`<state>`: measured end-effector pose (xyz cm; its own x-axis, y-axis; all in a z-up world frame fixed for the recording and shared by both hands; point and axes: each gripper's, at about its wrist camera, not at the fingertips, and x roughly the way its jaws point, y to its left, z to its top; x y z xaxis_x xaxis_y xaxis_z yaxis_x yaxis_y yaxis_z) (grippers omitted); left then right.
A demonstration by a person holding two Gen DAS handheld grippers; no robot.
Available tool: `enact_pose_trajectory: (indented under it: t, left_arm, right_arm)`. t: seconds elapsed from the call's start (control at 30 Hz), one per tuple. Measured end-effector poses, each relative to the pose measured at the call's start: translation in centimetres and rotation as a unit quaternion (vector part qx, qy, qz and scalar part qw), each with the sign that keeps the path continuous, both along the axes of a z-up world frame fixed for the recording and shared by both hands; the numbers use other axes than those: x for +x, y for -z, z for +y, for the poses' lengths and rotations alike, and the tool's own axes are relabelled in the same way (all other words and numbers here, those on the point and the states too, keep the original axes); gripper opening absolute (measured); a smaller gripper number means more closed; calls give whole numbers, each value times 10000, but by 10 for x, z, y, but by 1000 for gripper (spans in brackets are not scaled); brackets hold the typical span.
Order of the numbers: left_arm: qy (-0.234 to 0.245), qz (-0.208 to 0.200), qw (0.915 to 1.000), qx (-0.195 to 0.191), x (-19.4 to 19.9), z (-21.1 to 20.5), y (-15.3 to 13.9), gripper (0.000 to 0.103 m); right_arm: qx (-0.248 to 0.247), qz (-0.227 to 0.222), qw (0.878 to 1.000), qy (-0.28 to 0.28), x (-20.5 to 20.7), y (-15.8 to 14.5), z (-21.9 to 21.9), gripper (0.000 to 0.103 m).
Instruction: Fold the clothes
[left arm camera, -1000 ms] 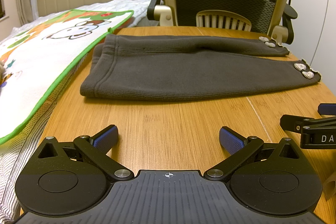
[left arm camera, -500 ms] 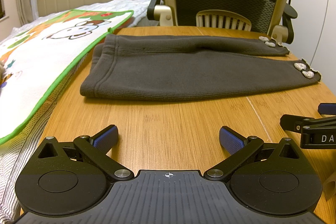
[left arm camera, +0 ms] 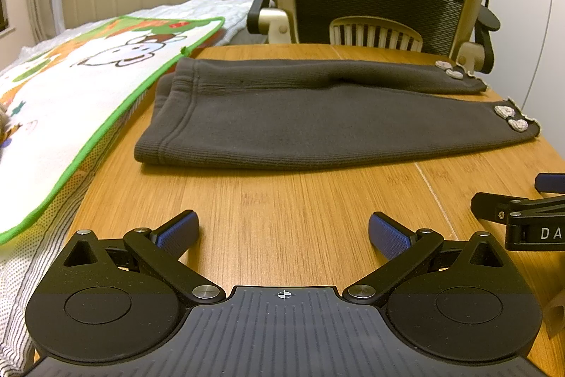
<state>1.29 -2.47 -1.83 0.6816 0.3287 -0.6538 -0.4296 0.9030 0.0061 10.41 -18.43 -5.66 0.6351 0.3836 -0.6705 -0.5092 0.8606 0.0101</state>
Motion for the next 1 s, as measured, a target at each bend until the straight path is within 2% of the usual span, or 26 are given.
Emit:
enact_pose_trajectory:
  t: [1.0]
  left_arm:
    - [28, -2, 10000, -6, -1, 1, 0, 103]
  right_arm:
    - [15, -17, 10000, 36, 0, 0, 0, 103]
